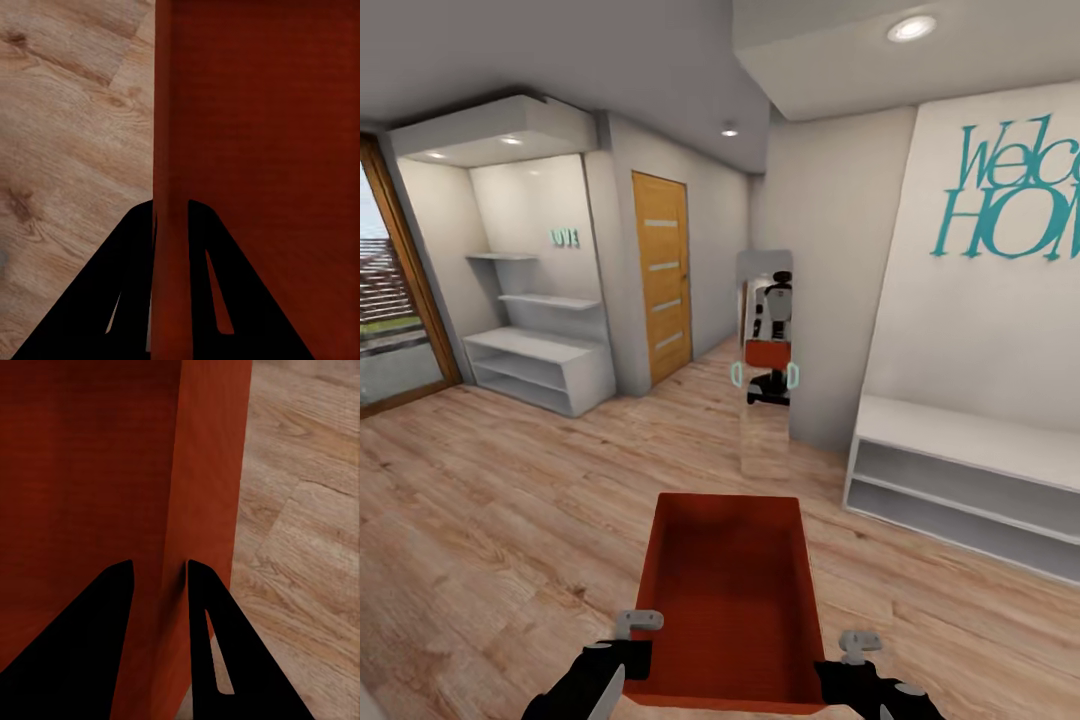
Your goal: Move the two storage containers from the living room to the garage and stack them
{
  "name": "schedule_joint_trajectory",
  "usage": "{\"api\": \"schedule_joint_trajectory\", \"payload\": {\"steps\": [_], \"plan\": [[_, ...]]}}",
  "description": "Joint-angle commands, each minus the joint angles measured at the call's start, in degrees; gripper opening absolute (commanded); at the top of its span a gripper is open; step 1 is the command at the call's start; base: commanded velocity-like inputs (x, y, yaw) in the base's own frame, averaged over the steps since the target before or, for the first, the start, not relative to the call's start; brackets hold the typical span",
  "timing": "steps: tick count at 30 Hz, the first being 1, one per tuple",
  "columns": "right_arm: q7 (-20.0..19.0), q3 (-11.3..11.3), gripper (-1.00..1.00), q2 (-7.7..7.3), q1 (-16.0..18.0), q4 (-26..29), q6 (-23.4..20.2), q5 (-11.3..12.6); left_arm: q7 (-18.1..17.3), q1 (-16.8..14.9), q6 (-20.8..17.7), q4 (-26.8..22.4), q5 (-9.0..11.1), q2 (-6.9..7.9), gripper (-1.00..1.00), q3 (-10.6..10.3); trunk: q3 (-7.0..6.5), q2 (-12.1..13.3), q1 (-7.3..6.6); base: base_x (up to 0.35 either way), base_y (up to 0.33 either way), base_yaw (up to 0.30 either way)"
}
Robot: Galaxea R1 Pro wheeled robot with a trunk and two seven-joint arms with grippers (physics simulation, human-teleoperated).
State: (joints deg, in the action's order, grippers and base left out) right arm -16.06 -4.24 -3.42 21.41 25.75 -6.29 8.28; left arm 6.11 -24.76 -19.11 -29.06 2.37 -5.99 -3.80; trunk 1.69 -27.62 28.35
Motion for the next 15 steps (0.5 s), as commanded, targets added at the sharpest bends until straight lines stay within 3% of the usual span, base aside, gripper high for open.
{"api": "schedule_joint_trajectory", "payload": {"steps": [1,15], "plan": [[0.86,-0.68,-1.00,-0.01,-0.05,0.18,-0.30,-3.23,1.80,-0.11,-0.49,-0.12,-0.53,-0.36,-1.00,0.72,0.12,-0.12,0.06,0.325,0.000,0.250],[0.86,-0.68,-1.00,-0.01,-0.05,0.18,-0.30,-3.27,1.80,-0.11,-0.49,-0.17,-0.53,-0.34,-1.00,0.72,0.12,-0.12,0.06,0.325,0.000,0.251]]}}
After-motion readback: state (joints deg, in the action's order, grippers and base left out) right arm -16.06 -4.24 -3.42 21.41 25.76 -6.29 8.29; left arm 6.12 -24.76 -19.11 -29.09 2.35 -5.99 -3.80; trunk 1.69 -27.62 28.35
